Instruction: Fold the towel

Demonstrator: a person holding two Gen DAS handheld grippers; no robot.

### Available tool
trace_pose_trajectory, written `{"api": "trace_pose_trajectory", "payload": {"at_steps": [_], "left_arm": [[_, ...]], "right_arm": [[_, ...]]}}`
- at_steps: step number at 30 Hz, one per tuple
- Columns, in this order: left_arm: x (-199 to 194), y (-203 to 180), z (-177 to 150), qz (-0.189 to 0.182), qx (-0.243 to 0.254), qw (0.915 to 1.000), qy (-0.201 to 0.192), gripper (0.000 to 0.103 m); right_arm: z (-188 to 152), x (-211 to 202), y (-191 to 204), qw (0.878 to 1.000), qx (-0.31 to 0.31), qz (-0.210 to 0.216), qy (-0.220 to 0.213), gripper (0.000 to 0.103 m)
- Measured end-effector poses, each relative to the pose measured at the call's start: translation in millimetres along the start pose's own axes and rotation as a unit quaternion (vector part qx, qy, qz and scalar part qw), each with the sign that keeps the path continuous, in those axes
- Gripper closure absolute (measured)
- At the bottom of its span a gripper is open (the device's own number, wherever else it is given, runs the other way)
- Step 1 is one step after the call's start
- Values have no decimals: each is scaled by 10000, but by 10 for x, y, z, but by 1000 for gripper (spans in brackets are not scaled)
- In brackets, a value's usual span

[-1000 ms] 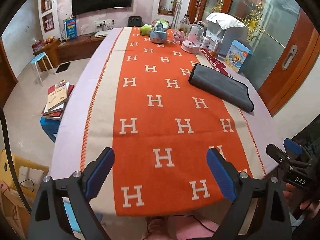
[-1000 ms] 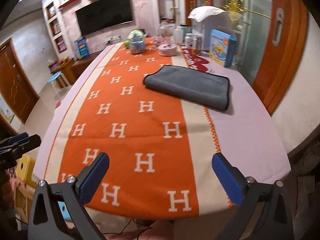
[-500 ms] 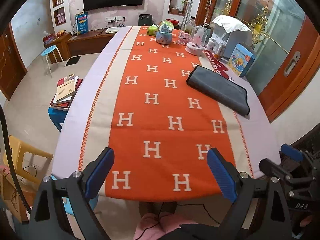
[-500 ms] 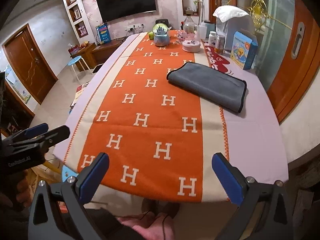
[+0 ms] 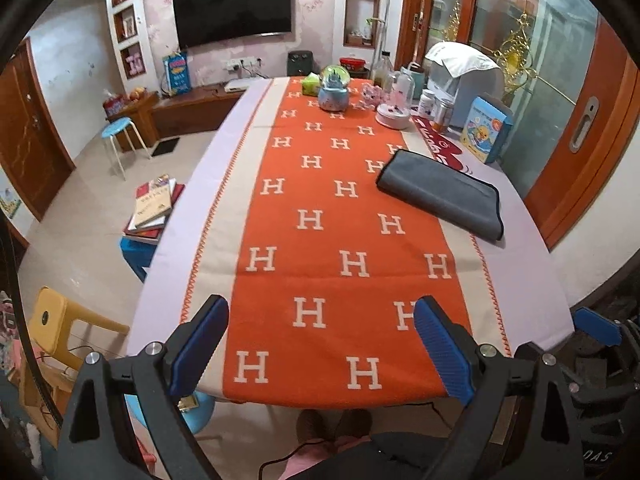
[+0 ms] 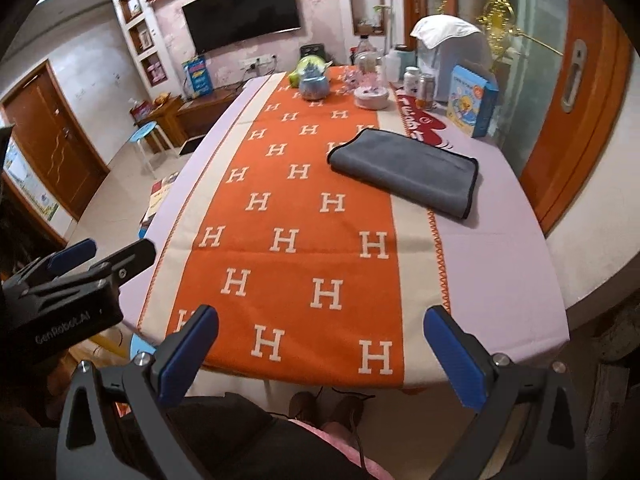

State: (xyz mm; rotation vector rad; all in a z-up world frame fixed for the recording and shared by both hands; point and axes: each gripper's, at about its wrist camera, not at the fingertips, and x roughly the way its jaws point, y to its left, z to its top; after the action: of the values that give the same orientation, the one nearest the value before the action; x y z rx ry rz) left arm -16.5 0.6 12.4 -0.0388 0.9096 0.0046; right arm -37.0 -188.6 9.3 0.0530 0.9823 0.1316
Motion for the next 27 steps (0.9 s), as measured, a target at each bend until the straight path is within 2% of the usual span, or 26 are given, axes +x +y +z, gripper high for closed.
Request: {"api": "trace_pose_trajectory", "payload": {"at_steps": [6,8,27], "left_arm": [[-26,-12,-10,92,155,9998,-93,8],[-26,-9,-16,118,177,9997,-97,1],[129,63,-43,133,41,9997,183,1]], "right_arm": [[-5,44,-12,9999,107,-44,-2,0],[-11,54,1,9999,102,-54,7,0],[3,124,30,9999,85,-101,74,0]]}}
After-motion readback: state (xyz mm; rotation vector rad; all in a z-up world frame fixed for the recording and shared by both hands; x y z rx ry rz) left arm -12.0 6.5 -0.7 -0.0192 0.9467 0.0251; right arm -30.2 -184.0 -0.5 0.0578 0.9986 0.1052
